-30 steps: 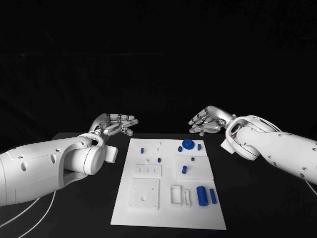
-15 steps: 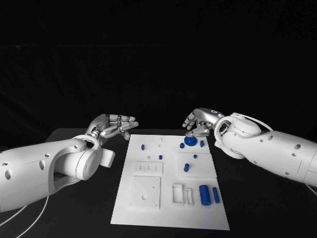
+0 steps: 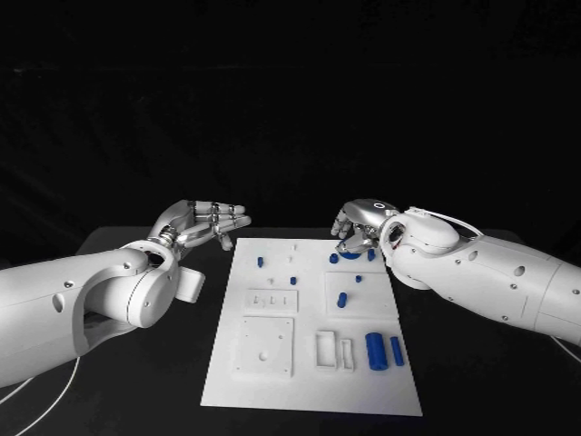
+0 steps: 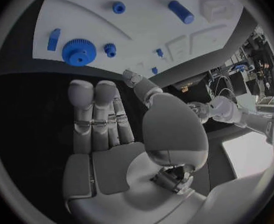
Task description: Assemble the parts on the task board
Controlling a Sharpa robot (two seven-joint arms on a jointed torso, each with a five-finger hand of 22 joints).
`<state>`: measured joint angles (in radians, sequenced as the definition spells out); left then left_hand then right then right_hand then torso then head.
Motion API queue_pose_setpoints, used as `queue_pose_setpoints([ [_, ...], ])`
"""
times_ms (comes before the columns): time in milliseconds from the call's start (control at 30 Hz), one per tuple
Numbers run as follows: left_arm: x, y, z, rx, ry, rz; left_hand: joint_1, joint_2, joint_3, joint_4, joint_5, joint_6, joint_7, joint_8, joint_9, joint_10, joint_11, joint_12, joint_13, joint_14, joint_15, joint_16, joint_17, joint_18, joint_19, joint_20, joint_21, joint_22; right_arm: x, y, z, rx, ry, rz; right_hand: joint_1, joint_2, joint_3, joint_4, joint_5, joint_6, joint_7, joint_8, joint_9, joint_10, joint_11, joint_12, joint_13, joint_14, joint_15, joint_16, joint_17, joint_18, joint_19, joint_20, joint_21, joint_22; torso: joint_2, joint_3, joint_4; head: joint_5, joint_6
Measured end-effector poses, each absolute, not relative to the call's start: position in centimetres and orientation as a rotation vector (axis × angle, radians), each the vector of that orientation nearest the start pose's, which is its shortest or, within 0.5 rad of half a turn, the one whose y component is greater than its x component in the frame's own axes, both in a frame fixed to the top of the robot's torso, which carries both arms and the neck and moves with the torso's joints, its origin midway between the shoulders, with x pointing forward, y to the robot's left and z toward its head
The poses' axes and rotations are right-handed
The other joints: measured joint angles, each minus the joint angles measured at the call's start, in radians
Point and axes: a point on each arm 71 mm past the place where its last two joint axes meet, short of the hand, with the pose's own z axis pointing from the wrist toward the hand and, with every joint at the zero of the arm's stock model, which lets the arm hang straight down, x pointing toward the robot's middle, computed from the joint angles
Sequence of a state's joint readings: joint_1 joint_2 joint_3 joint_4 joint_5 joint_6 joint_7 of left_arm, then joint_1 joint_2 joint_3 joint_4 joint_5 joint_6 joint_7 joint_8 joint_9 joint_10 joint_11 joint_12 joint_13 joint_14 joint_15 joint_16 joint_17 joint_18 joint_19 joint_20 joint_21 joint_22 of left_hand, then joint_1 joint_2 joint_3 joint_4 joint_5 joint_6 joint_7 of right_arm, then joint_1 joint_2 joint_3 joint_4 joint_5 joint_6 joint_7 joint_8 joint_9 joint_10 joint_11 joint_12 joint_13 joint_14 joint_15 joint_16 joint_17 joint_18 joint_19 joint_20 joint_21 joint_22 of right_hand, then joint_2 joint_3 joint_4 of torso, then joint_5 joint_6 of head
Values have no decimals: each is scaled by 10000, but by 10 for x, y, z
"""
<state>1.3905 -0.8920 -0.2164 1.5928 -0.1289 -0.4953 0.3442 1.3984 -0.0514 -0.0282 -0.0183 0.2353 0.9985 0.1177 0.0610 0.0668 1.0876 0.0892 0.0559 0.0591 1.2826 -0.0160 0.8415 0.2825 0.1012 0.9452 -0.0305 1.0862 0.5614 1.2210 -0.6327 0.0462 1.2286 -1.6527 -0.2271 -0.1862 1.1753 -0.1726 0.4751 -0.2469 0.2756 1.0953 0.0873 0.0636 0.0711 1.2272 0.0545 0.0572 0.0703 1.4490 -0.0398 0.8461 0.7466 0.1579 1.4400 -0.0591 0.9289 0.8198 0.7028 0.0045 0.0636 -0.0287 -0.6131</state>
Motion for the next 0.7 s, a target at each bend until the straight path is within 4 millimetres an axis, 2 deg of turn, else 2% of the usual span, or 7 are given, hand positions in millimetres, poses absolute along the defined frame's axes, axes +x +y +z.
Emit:
queue_pose_setpoints([
  [100, 488, 224, -143, -9013, 14296, -13069, -54, -54, 42, 42, -40, -92, 19, 0, 0, 0, 0, 0, 0, 43, -13, 572, 132, 4, 0, 0, 257, 74, 551, -182, -168, -2363, 16178, 3796, 42, -35, -74, 13, -348, 27, 26, 0, 0, 26, 25, 0, 10, 0, 0, 0, -32, -2, 5, -4, -59, 20, 74, 1, 35, -40, 12],
  [233, 487, 224, -138, -8869, 14255, -13098, -53, -53, 69, 69, -40, -92, 19, 0, 0, 0, 0, 0, -1, 40, -16, 1141, 225, 64, 1, 0, 436, 92, 551, -181, -172, -2499, 16228, 3570, 85, 8, -115, 56, -404, 27, 26, 0, 0, 61, -10, 0, 10, -17, -18, 0, -78, -30, 52, -51, -142, 76, 169, 6, 76, -61, 33],
  [300, 487, 224, -136, -8811, 14242, -13110, -12, -93, 42, 97, -79, -92, 19, 0, -1, 0, 0, 0, -1, 40, -16, 1228, 157, 68, 0, 0, 442, 52, 551, -180, -174, -2558, 16252, 3498, 86, 8, -143, 84, -471, 27, 25, 0, -1, 61, -10, 0, 10, -35, -36, 41, -119, -31, 53, -52, -238, 166, 219, 7, 93, -66, 35],
  [467, 487, 223, -133, -8697, 14228, -13126, -12, -92, 42, 97, -79, -111, 39, 0, -1, 0, 0, 0, -1, 39, -17, 1228, 98, 69, 1, 0, 443, 16, 550, -179, -178, -2696, 16335, 3320, 85, 8, -199, 140, -510, 26, 25, 0, -1, 222, -64, 0, 37, -19, -51, 87, -169, -54, 111, -109, -366, 410, 308, 6, 130, -33, -50],
  [700, 488, 223, -132, -8630, 14228, -13121, -12, -92, 69, 124, -79, -126, 54, 0, -2, 1, 0, 0, -2, 39, -17, 1298, 67, 68, 1, 1, 519, -13, 550, -177, -182, -2818, 16386, 3166, 136, 58, -197, 138, -533, 32, 31, 0, -1, 387, -122, 0, 52, -56, -88, 157, -220, -120, 199, -125, -579, 832, 396, -6, 157, -55, 0],
])
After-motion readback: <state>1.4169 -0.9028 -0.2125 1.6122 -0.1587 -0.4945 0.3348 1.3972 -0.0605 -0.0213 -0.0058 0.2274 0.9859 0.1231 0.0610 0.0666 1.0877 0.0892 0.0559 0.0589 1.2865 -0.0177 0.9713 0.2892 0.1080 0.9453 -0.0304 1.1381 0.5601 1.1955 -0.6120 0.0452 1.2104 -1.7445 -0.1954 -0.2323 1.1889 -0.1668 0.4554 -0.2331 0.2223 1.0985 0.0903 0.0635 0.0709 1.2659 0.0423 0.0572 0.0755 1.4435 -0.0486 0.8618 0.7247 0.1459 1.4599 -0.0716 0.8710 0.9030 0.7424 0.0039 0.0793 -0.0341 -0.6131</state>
